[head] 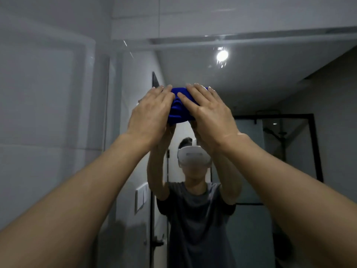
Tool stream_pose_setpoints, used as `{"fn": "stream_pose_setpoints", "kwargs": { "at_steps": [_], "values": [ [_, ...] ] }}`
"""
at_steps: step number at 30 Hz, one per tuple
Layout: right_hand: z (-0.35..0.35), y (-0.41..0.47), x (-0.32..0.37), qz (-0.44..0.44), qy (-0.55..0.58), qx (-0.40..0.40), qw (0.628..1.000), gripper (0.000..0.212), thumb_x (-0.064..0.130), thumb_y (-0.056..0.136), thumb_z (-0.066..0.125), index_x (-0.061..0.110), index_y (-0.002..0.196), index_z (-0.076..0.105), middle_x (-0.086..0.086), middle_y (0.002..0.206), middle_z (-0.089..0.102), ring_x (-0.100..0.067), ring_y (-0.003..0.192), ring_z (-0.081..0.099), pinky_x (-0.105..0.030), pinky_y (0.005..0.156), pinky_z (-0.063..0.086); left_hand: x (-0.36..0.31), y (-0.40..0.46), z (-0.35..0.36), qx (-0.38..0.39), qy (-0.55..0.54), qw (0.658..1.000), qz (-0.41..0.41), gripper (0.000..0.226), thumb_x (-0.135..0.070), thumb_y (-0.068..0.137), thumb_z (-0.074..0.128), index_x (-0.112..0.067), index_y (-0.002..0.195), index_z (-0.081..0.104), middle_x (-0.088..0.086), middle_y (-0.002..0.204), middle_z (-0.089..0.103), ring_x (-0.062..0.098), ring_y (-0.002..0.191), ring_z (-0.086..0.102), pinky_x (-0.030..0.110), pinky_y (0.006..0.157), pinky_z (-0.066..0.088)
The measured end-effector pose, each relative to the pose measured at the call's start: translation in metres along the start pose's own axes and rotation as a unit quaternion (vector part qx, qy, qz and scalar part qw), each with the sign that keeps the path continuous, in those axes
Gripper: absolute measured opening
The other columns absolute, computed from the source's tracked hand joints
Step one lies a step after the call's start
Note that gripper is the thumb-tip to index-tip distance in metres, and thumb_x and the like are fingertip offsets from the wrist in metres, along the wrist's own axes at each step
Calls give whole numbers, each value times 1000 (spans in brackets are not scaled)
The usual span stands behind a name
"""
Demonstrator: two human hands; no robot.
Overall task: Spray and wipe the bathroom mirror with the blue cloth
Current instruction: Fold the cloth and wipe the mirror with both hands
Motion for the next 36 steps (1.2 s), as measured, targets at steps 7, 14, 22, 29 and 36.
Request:
{"fn": "stream_pose_setpoints", "kwargs": {
  "at_steps": [7, 14, 22, 29, 36],
  "values": [
    [-15, 69, -34, 12, 13, 21, 1000, 65, 11, 101, 51, 24, 158, 21, -10, 165, 16, -28, 153, 8, -41, 123, 11, 23, 77, -7, -1, -46, 999, 10, 51, -7, 81, 70, -9, 127, 48, 15, 126, 57, 35, 115, 54, 36, 84, 41],
    [-13, 120, -47, 29, 4, 22, 999, 65, 19, 99, 55, 20, 157, 24, -16, 159, 26, -35, 147, 23, -45, 119, 24, 44, 125, -18, 8, -36, 999, 27, 60, -4, 80, 71, -11, 133, 44, 18, 125, 60, 38, 110, 58, 38, 78, 45],
    [-9, 134, -34, 55, 0, -1, 998, 70, 22, 99, 58, 21, 158, 20, -19, 161, 19, -36, 150, 14, -45, 123, 14, 56, 136, -11, -11, 94, 995, 43, 76, -17, 82, 73, -10, 147, 34, 16, 142, 48, 35, 133, 42, 46, 116, 30],
    [9, 151, -8, 21, -12, -11, 1000, 75, 21, 95, 62, 15, 157, 20, -17, 159, 25, -35, 148, 19, -50, 122, 17, 73, 119, -20, -14, 153, 988, -13, 68, -16, 85, 73, -3, 142, 38, 20, 138, 52, 37, 128, 49, 43, 111, 33],
    [23, 175, 61, -29, 27, 3, 999, 77, 18, 94, 60, 11, 157, 17, -16, 160, 23, -32, 149, 16, -46, 123, 15, 133, 91, -31, 44, 205, 976, -59, 57, -10, 83, 72, 4, 129, 41, 28, 131, 54, 42, 120, 51, 42, 102, 34]
  ]
}}
Point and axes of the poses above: each hand's wrist, its own y-axis towards the middle knuckle, its own z-axis out of the palm, x = y × z, the point moved 7 cm from there along y, towards the middle knuckle
